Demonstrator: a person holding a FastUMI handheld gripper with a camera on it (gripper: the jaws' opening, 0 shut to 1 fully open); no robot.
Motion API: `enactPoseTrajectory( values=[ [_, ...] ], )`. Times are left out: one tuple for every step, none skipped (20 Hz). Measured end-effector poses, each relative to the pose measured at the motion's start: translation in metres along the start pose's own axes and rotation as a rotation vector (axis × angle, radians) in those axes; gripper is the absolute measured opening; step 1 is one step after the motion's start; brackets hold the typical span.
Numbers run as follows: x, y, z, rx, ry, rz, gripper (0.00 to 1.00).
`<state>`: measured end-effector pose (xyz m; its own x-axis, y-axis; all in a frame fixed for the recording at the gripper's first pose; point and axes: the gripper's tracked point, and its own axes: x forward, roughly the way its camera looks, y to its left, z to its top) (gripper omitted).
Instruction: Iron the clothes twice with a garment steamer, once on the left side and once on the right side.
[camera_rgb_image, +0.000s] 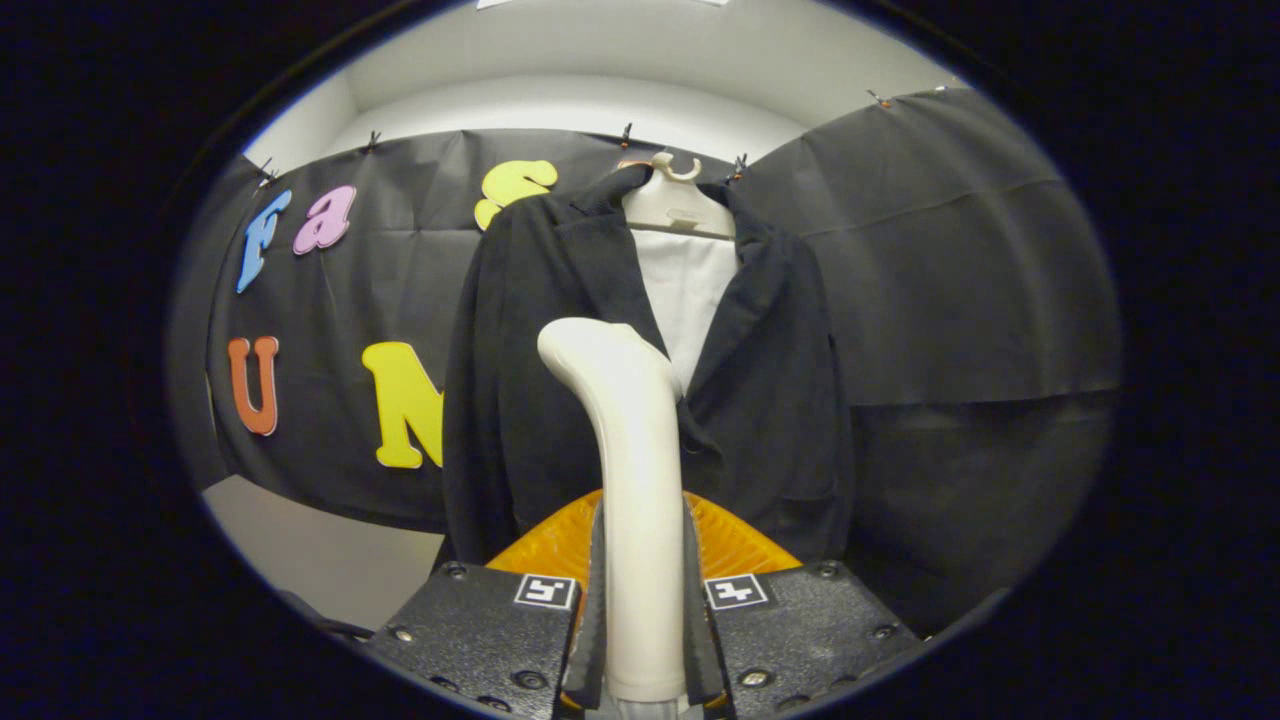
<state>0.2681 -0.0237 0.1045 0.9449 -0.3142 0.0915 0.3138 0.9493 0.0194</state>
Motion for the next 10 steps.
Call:
enactPoseTrajectory(
  values=[
    [-0.001, -0.002, -0.006, 0.001, 0.009, -0.003, 0.34],
    [-0.001, -0.004, -0.01, 0.001, 0.018, -0.005, 0.34],
    [-0.002, -0.005, -0.016, 0.001, 0.025, -0.007, 0.34],
    [-0.002, -0.006, -0.02, -0.003, 0.032, -0.01, 0.34],
    [-0.002, -0.007, -0.026, -0.006, 0.039, -0.012, 0.34],
    [-0.002, -0.009, -0.031, -0.008, 0.047, -0.012, 0.34],
    [-0.003, -0.01, -0.036, -0.009, 0.056, -0.012, 0.34],
    [-0.004, -0.01, -0.041, -0.01, 0.065, -0.013, 0.34],
    [-0.003, -0.01, -0.048, -0.011, 0.075, -0.013, 0.34],
    [-0.004, -0.01, -0.055, -0.011, 0.086, -0.012, 0.34]
  ],
)
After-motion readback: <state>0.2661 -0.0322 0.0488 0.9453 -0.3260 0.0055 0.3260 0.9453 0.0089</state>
